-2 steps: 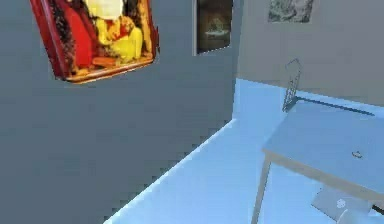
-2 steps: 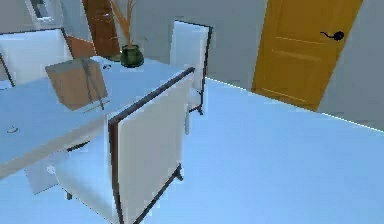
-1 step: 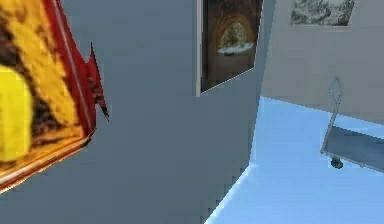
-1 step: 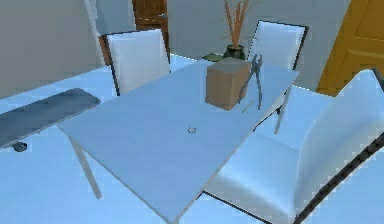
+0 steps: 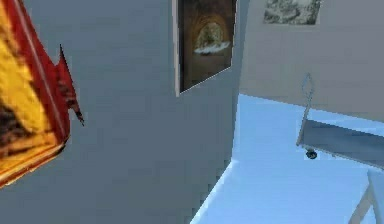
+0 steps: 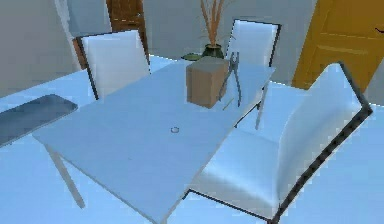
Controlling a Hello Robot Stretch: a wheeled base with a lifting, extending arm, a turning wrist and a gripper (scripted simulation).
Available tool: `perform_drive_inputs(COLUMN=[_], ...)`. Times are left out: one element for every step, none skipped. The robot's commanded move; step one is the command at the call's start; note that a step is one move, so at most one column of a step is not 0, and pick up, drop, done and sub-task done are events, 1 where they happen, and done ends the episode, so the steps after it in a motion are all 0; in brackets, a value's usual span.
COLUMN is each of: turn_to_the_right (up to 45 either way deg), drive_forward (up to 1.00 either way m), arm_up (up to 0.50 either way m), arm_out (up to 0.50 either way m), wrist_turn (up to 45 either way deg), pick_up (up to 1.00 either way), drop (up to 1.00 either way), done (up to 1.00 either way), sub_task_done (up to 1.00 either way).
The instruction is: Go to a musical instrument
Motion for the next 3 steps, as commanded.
perform_drive_inputs(turn_to_the_right=[0.0, 24.0, 0.0], drive_forward=[0.30, 0.00, 1.00], arm_up=[0.00, 0.00, 0.00], arm_out=[0.00, 0.00, 0.00], wrist_turn=[0.0, 0.0, 0.0], pick_up=[0.00, 0.00, 0.00], drop=[0.00, 0.00, 0.00], done=[0.00, 0.00, 0.00], sub_task_done=[0.00, 0.00, 0.00])
